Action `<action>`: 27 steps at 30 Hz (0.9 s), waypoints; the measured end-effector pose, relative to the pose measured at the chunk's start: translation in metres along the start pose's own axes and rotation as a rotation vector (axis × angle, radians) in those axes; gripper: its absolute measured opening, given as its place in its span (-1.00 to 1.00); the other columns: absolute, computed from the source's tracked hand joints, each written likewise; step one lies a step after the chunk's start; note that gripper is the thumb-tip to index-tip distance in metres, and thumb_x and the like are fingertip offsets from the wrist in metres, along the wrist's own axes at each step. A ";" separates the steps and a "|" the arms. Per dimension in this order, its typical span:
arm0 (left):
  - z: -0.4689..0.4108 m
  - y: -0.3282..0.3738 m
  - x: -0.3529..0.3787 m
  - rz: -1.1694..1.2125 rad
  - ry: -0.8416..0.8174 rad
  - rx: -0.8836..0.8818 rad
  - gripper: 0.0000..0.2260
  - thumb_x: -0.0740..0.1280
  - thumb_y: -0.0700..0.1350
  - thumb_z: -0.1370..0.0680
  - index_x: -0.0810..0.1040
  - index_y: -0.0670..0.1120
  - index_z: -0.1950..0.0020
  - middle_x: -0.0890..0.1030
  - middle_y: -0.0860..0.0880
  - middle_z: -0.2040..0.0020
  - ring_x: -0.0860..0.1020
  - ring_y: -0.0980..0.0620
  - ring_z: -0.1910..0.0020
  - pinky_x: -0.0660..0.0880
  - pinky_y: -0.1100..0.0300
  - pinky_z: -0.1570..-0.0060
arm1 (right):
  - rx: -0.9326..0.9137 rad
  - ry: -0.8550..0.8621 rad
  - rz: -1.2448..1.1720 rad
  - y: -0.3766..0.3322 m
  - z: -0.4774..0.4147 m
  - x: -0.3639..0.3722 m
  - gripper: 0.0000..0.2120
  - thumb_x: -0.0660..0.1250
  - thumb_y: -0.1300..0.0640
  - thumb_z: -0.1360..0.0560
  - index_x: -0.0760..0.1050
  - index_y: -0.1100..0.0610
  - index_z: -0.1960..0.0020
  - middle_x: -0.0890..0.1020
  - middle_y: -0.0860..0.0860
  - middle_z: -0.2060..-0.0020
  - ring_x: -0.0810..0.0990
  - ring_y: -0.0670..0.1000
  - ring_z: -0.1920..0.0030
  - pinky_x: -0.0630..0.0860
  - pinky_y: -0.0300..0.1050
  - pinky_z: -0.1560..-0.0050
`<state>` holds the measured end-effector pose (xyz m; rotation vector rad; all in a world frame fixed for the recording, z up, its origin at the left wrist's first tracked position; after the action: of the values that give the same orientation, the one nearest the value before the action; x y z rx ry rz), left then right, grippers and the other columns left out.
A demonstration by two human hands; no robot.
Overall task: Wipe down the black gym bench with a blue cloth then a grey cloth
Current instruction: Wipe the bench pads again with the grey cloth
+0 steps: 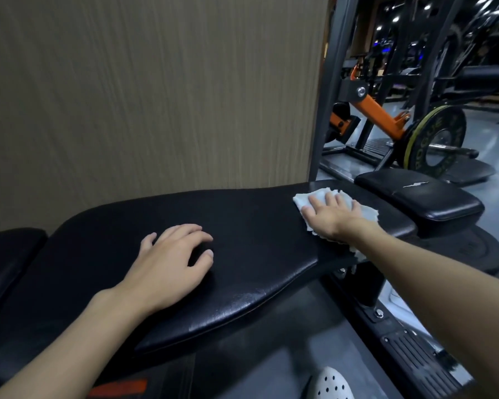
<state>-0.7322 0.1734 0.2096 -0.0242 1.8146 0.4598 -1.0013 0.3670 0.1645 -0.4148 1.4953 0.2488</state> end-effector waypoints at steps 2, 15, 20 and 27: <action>0.016 -0.018 -0.009 -0.031 0.001 -0.024 -0.65 0.11 0.16 -0.59 0.42 0.18 -0.36 0.31 0.22 -0.45 0.15 0.20 -0.48 0.03 -0.06 -0.48 | -0.067 -0.002 0.007 -0.037 0.009 0.004 -0.44 -0.20 -0.21 -0.58 0.09 -0.12 -0.54 -0.03 0.06 -0.60 -0.13 0.11 -0.58 -0.17 0.26 -0.49; 0.127 -0.127 -0.055 -0.114 0.073 -0.234 -0.36 -0.14 0.32 -0.40 0.39 0.21 -0.38 0.32 0.25 -0.41 0.19 0.23 -0.44 0.08 0.04 -0.43 | -0.447 -0.044 0.055 -0.281 0.081 0.038 -0.44 -0.22 -0.20 -0.57 0.07 -0.10 -0.53 -0.02 0.06 -0.60 -0.14 0.09 -0.57 -0.16 0.27 -0.47; 0.165 -0.165 -0.070 -0.148 0.113 -0.322 -0.37 -0.14 0.32 -0.42 0.38 0.21 -0.40 0.32 0.25 -0.42 0.16 0.22 -0.45 0.00 -0.11 -0.47 | -0.585 -0.068 0.044 -0.365 0.118 0.050 -0.41 -0.23 -0.23 -0.56 0.02 -0.11 -0.56 -0.06 0.07 -0.60 -0.19 0.10 -0.58 -0.19 0.29 -0.47; 0.185 -0.193 -0.073 -0.124 0.158 -0.386 -0.36 -0.14 0.34 -0.41 0.36 0.09 -0.34 0.33 0.21 -0.37 0.20 0.24 -0.43 -0.03 -0.08 -0.49 | -0.760 -0.092 0.057 -0.445 0.174 0.059 -0.42 -0.23 -0.25 -0.55 0.03 -0.16 -0.55 -0.09 0.08 -0.60 -0.19 0.14 -0.58 -0.23 0.34 -0.45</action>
<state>-0.4920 0.0386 0.1799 -0.4470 1.8404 0.7295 -0.6567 0.0313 0.1603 -0.9485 1.2822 0.8790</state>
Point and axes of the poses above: each hand's wrist, its own z-axis away from the middle knuckle, its own x-axis out of the palm, y = z × x, the point moved 10 cm from there along -z, towards the middle knuckle
